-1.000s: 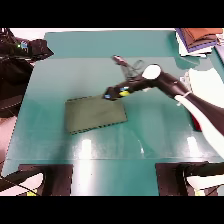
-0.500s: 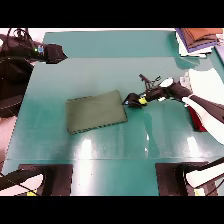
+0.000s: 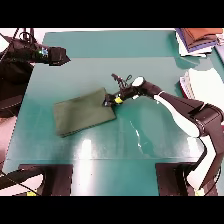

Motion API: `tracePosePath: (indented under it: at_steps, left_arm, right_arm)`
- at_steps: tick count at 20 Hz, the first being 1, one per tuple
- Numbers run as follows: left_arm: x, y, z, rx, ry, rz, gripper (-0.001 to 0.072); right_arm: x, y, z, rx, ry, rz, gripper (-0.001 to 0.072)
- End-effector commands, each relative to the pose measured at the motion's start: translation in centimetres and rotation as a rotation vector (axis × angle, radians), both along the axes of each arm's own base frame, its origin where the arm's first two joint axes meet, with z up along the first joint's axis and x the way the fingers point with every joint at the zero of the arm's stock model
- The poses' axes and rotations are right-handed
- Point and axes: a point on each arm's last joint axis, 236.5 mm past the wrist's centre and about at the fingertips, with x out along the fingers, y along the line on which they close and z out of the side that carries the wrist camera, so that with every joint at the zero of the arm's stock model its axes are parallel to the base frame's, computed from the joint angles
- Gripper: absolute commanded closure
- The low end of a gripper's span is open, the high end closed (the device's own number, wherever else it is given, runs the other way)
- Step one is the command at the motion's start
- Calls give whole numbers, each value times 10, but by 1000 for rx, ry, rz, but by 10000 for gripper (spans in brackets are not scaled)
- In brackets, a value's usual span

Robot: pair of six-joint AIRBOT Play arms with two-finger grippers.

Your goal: Fold the shirts.

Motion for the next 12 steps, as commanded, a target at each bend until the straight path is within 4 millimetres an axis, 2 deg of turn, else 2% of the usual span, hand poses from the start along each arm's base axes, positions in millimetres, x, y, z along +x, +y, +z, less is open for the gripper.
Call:
tracePosePath:
  at_steps: [1, 3, 5, 7, 9, 12]
  left_arm:
    - [-1, 0, -1, 1, 5, -2, 686]
    - [-2, -4, -1, 4, 3, -11, 686]
    - [-6, -17, -1, 6, 0, -40, 686]
    - [-12, -36, 1, 2, -12, -79, 686]
    - [-17, -54, 4, -4, -28, -113, 686]
    - [-24, -76, 9, -15, -52, -153, 685]
  right_arm:
    - [49, -31, 37, -53, -160, -43, 693]
    - [91, -93, 68, -124, -253, -154, 693]
    - [129, -176, 102, -214, -333, -302, 693]
    - [156, -266, 138, -280, -407, -461, 693]
    - [167, -355, 170, -310, -451, -628, 693]
    - [163, -467, 190, -344, -443, -844, 693]
